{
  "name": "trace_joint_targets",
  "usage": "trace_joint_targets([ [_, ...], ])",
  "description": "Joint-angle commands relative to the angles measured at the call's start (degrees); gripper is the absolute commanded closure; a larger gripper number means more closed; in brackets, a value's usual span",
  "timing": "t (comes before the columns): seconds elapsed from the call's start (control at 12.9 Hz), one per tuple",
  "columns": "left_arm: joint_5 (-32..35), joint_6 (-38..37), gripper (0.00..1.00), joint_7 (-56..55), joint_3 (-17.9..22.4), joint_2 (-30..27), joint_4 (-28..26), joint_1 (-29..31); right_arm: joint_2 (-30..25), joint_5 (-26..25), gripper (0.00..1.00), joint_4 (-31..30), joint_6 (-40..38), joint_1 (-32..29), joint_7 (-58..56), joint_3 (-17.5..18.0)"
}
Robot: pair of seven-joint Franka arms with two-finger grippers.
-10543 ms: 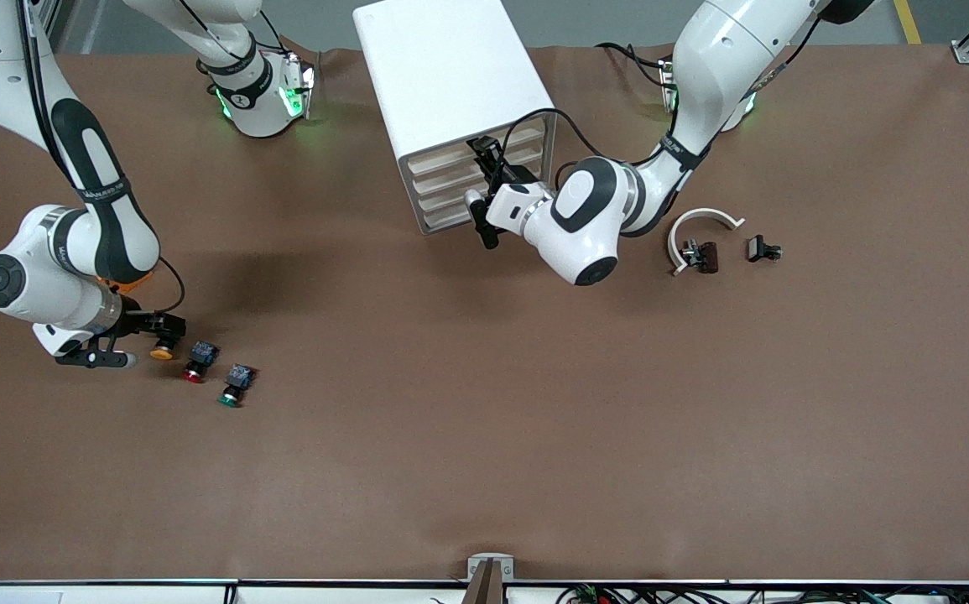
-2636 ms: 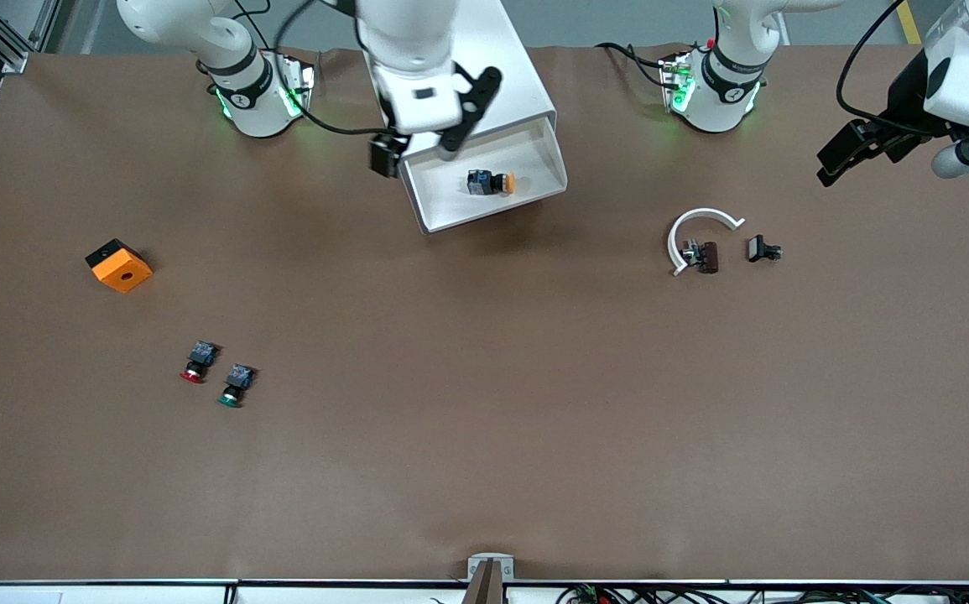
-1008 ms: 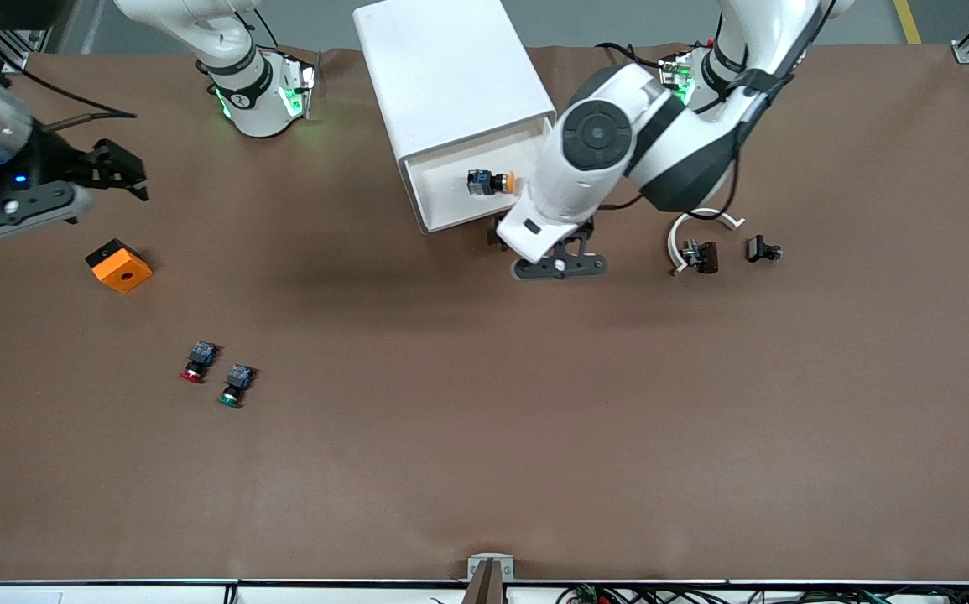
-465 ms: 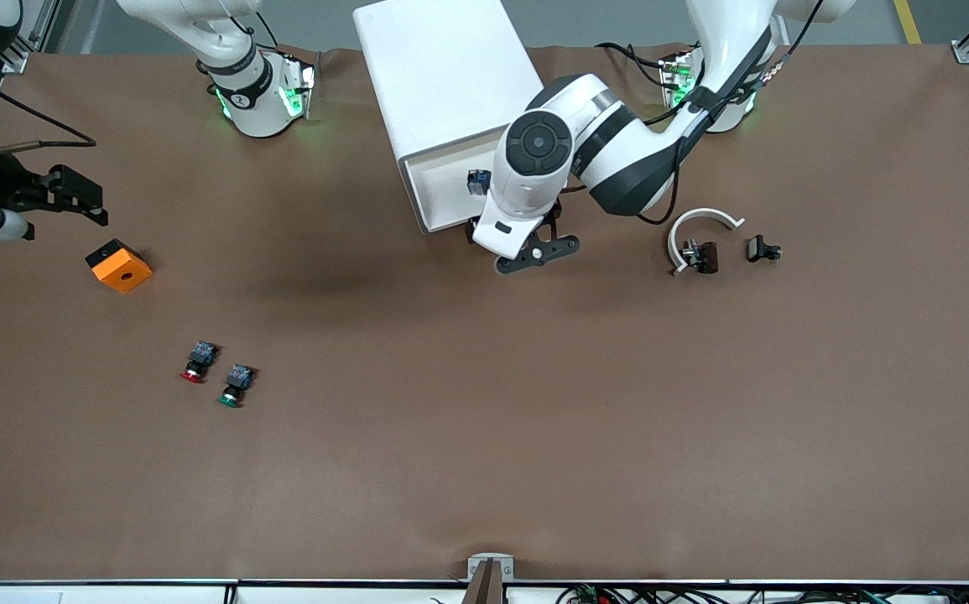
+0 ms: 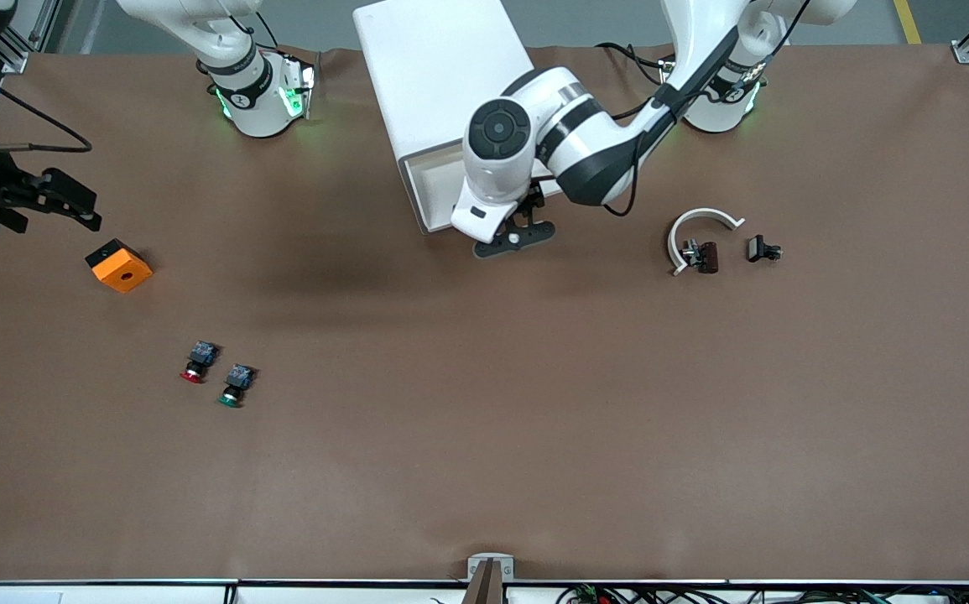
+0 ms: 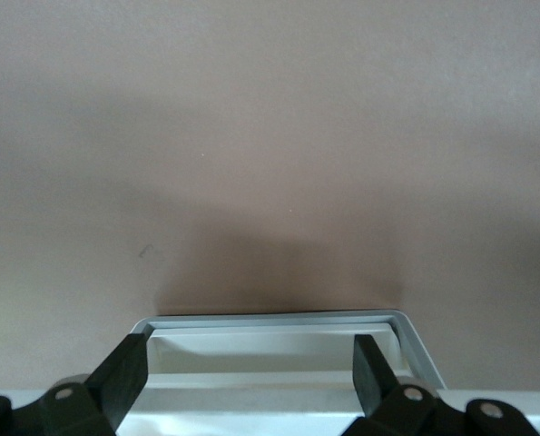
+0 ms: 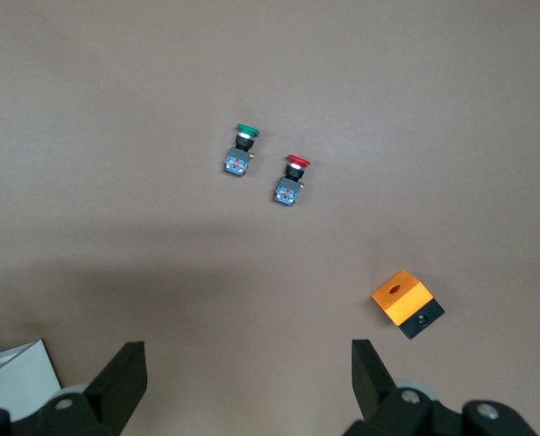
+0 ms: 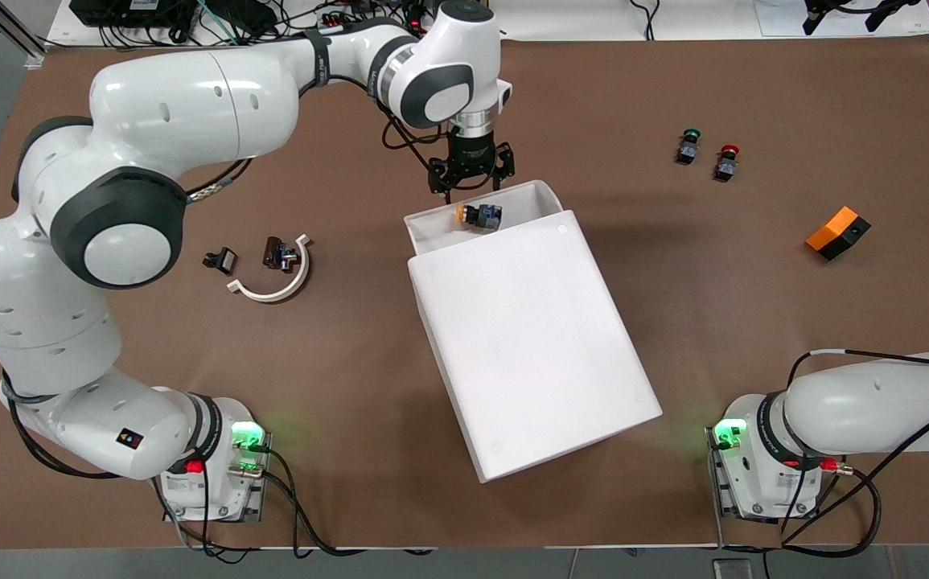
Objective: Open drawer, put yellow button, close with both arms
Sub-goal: 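Push the drawer shut into the cabinet with the left gripper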
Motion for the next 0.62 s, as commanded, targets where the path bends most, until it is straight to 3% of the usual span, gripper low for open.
trace_joint_targets([
  [0.0, 1.0, -0.4, 0.00, 0.2, -0.3, -0.3, -0.1, -1.7, -1.0, 0.8, 0.00, 3.7, -5.1, -1.3, 0.8, 0.6],
  [0.39, 0.0, -0.7, 0.00, 0.2, -1.0, -0.1, -0.9, -3.6, -1.0, 0.9, 0.00, 4.0, -7.0, -2.4, 0.0, 0.5],
  [0.54, -4.0, -0.7, 0.00, 1.3, -1.4, -0.1, -0.9, -3.5, -1.0, 0.9, 0.00, 4.0, -7.1, -3.0, 0.0, 0.5],
])
